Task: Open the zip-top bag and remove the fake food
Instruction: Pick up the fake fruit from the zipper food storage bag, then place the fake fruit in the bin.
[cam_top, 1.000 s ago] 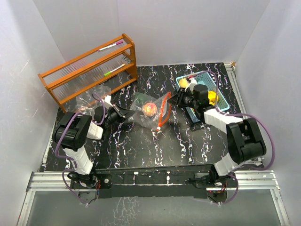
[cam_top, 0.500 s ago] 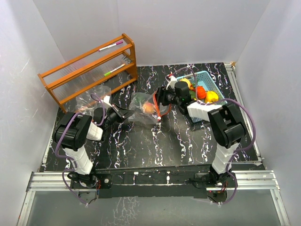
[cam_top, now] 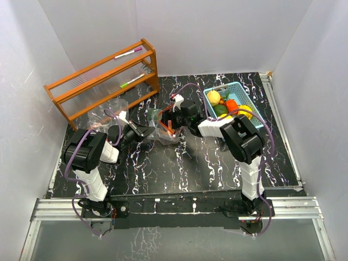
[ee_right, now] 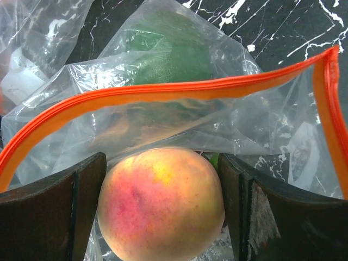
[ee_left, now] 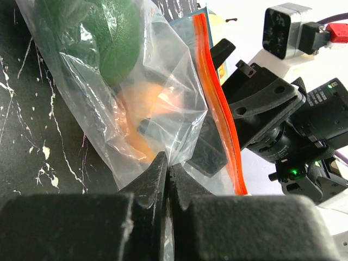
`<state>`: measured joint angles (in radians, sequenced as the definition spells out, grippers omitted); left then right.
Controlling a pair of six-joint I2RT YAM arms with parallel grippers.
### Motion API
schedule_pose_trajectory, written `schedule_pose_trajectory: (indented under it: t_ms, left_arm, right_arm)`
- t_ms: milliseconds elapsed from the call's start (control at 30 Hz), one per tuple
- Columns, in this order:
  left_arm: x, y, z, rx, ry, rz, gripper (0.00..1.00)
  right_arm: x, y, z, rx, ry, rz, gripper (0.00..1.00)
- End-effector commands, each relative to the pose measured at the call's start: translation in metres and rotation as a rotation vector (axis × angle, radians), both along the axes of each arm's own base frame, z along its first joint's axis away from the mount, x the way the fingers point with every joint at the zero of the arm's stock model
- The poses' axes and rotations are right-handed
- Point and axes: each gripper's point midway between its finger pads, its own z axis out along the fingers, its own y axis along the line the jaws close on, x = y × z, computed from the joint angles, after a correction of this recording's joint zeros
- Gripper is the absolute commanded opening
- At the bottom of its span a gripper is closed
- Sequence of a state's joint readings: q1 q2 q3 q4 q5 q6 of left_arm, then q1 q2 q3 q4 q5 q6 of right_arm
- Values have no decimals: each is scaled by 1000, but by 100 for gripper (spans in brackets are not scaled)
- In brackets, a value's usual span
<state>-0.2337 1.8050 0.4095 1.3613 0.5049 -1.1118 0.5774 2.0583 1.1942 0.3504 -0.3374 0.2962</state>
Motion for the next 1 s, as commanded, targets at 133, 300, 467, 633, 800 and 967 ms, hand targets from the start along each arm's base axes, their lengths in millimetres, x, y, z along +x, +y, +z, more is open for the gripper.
schedule_pose_trajectory:
  t_ms: [133, 300, 467, 633, 800, 967]
  left_arm:
    - [2, -1, 10, -22, -45, 6, 0]
    - [3, 0, 9, -30, -38, 15, 0]
    - [1, 1, 6, -20, -26, 19, 0]
    - [2, 1, 6, -19, -24, 16, 0]
    - [2, -1, 8, -28, -31, 8, 0]
    - [2, -1, 10, -30, -27, 4, 0]
  right_arm:
    - [-16, -34, -20, -160, -14, -61, 51]
    - [-8, -57, 14, -125, -44, -135, 42]
    - [10, -98, 81, -6, -115, -221, 42]
    - [31, -159, 146, 82, -213, -349, 42]
    - [57, -228, 171, 96, -235, -514, 42]
    - [73, -262, 159, 37, -211, -618, 46]
